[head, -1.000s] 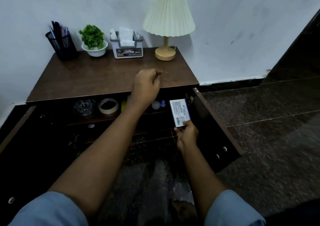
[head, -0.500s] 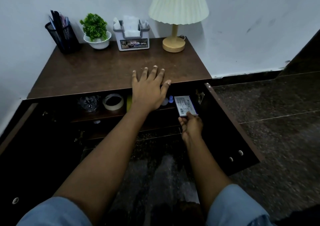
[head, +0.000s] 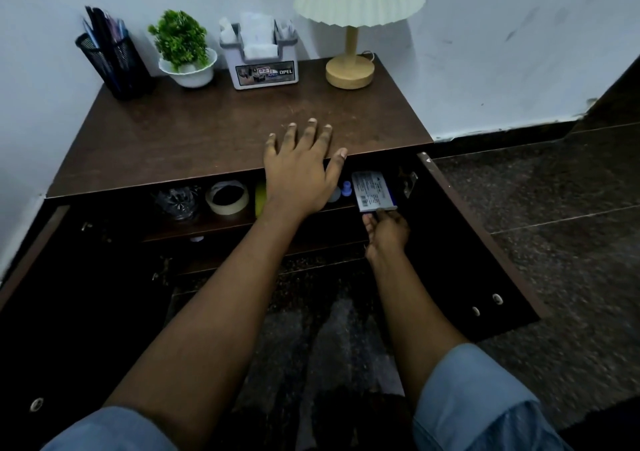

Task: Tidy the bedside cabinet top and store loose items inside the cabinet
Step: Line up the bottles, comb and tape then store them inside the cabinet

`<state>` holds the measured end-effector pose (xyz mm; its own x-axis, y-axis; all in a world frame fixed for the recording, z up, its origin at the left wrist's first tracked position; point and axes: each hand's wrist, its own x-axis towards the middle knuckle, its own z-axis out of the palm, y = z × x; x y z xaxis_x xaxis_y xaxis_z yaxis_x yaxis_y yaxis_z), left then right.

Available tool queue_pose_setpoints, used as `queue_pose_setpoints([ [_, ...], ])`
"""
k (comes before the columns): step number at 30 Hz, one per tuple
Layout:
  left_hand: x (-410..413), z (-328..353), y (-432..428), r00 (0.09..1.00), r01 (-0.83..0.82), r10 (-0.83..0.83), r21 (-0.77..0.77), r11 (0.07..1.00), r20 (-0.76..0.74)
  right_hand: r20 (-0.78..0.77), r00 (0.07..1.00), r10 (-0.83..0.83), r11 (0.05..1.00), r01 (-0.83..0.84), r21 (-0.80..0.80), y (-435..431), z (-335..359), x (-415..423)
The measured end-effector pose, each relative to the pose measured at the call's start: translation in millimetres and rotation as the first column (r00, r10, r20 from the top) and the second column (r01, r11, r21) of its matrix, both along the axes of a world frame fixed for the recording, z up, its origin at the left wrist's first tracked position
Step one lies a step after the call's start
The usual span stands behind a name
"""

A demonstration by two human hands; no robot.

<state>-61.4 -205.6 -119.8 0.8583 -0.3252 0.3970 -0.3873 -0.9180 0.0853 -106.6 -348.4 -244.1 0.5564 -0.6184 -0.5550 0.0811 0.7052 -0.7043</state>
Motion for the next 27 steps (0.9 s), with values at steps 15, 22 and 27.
queue_pose_setpoints([
  [15,0,1,0,0.999,0.005,-0.006,-0.009,1.000,-0.042,-0.357,0.934,0.034,0.784,-0.247,-0.570,6,-8,-3],
  [22,0,-1,0,1.000,-0.002,0.002,-0.010,1.000,-0.008,-0.632,0.775,-0.028,-0.195,-0.624,-0.757,16,-32,-31],
  [27,1,-1,-1,1.000,-0.006,0.006,-0.019,1.000,-0.005,-0.737,0.676,-0.008,-0.318,-0.701,-0.638,13,-27,-21],
])
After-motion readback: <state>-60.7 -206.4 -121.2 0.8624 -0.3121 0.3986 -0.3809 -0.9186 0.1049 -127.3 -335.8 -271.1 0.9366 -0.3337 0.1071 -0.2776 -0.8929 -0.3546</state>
